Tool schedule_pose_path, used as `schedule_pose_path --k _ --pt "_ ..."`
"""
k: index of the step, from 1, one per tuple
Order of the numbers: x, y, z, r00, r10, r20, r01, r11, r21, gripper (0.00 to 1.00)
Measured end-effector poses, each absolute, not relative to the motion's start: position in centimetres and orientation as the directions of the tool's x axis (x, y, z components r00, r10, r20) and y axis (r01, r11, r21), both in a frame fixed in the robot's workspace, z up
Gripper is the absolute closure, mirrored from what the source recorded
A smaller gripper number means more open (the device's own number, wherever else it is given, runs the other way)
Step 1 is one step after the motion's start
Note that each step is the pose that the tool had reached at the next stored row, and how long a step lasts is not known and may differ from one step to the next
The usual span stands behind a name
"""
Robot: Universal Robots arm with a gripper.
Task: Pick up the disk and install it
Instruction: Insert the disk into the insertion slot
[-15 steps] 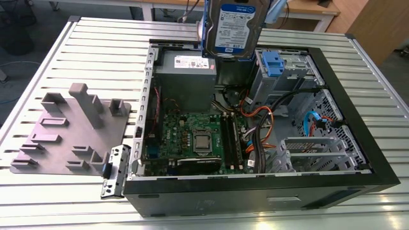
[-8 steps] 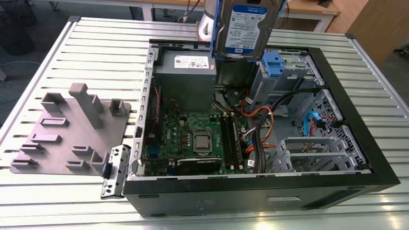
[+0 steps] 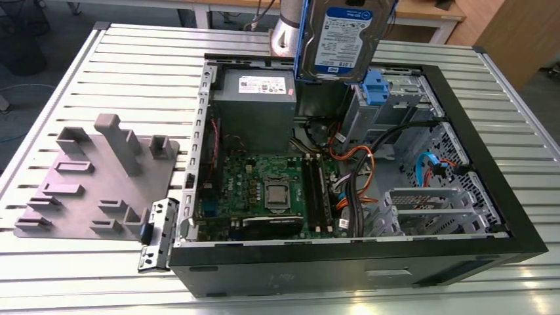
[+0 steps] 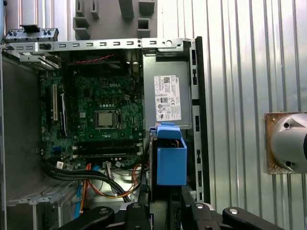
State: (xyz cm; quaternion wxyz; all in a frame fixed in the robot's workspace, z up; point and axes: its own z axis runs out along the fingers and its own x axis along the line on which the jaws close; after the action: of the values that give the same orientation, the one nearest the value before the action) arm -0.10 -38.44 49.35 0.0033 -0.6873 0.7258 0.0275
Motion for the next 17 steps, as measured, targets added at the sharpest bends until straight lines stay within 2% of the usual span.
schedule_pose_path --k 7,17 --pt "-0.1 -39.0 49.4 -0.055 -0.998 -0.043 -0.998 0.054 0.035 0.65" --pt "-0.1 -41.3 49.4 -0.055 -0.998 -0.043 -0.998 0.054 0.035 0.65"
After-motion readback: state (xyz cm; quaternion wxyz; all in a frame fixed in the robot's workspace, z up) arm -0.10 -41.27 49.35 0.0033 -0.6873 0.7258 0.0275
